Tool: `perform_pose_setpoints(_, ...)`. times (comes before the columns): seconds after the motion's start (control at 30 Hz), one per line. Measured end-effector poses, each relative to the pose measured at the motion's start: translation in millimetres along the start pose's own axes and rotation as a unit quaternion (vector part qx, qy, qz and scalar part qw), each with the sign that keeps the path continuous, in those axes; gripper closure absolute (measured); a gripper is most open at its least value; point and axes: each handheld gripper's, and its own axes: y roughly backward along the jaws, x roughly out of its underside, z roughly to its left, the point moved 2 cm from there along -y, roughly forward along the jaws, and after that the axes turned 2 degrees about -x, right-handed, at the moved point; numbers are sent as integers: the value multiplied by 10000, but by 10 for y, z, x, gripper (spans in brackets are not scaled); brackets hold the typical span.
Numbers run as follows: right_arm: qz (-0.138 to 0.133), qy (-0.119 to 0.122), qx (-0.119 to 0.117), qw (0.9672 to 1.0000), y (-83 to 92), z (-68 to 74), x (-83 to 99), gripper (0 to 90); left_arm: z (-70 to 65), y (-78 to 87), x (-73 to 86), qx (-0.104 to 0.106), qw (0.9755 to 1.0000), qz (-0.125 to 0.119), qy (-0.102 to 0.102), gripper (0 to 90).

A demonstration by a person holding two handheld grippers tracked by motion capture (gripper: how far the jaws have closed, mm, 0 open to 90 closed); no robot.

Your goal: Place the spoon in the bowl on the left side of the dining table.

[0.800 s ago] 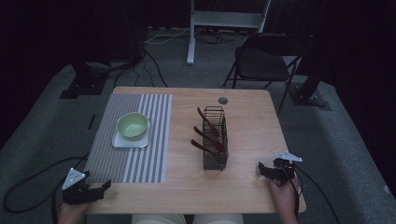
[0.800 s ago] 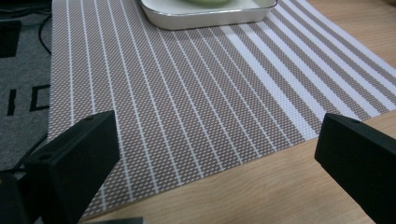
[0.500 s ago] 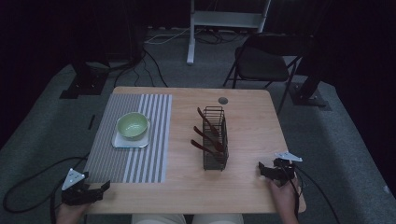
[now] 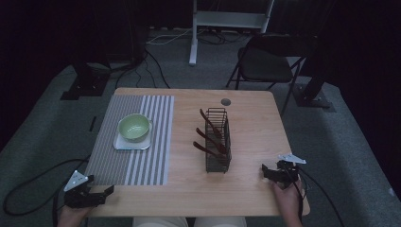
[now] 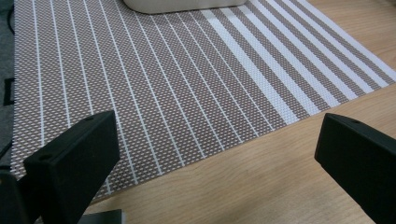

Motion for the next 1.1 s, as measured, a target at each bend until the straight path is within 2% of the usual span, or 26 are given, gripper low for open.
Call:
perform_pose_setpoints(0.33,0,2,0,10000,0,0,0,117,-60,45,-90,150,9999,-60,-8,0)
perform_pose_setpoints(0.5,-1,2,1,10000,0,0,0,118,-90,29,-114,294,9995,-110,31,0)
perform_pose_setpoints(0.67,-1,2,1,10000,0,0,0,118,-140,26,-152,314,9994,-122,-75,15)
perform_pose_setpoints(0.97,-1,1,1,10000,0,0,0,118,-214,11,-224,389,9990,-176,-136,16)
perform_pose_setpoints(1.1,0,0,0,10000,0,0,0,117,-241,5,-273,507,9983,-240,-155,16)
